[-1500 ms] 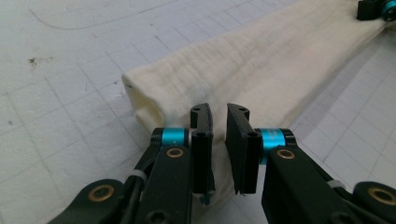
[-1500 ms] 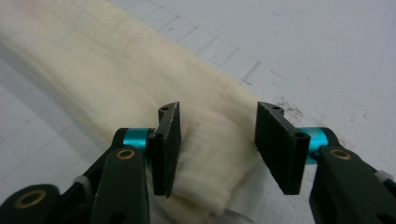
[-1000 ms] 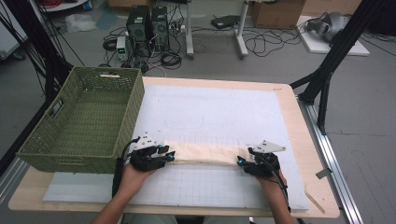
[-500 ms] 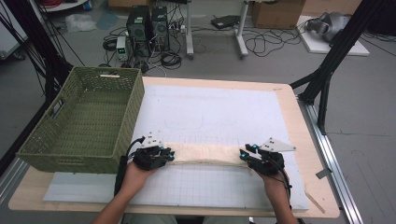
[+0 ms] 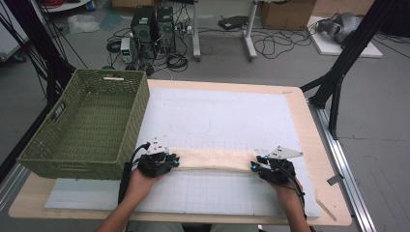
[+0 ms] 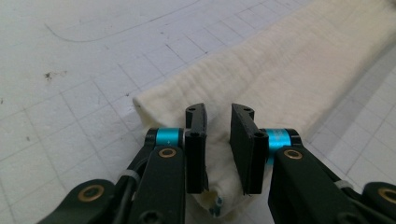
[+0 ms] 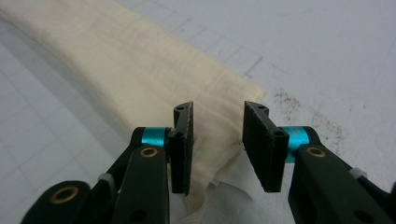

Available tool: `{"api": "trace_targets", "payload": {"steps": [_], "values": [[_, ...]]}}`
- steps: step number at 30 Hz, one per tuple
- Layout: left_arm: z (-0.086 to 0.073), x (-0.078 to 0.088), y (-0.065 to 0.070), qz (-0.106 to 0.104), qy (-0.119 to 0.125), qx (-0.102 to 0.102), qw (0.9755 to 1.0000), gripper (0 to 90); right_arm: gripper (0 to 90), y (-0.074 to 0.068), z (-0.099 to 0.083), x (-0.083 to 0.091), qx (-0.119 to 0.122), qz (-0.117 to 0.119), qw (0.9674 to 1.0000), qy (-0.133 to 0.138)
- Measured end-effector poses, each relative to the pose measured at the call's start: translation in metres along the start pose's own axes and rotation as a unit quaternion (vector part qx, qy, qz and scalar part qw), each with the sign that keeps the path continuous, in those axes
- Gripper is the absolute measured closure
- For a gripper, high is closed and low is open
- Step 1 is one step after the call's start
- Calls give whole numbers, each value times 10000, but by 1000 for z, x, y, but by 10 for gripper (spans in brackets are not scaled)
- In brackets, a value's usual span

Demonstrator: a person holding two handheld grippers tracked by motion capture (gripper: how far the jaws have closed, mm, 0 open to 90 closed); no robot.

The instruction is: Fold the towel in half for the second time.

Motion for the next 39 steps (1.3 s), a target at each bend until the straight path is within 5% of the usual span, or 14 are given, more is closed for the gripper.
{"api": "trace_targets", "payload": {"steps": [4, 9, 14, 16, 33, 39], "values": [[4, 4, 0, -153, 172, 56, 9997, 590, 568, 3, 9, 15, -68, -86, 9992, 382], [20, 19, -6, -203, 710, 176, 9971, 437, 446, 9, 7, 25, -175, -210, 9984, 500], [35, 32, -7, -147, 1203, 128, 9925, 261, 177, 22, 9, 38, -427, -675, 9940, 743], [38, 34, -5, -176, 1301, 129, 9913, 174, 161, 24, 9, 42, -437, -813, 9930, 742], [46, 48, -12, -181, 1632, 171, 9863, 177, 119, 36, 9, 59, -441, -1148, 9889, 829], [45, 47, -13, -153, 1604, 145, 9868, 185, 119, 37, 7, 59, -463, -1153, 9889, 814]]}}
Point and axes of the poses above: each handheld gripper's, and its own axes: x roughly backward along the jaws, z roughly out of its top, y roughly to its right, the point moved 6 cm from there along -x, roughly forward along the jaws
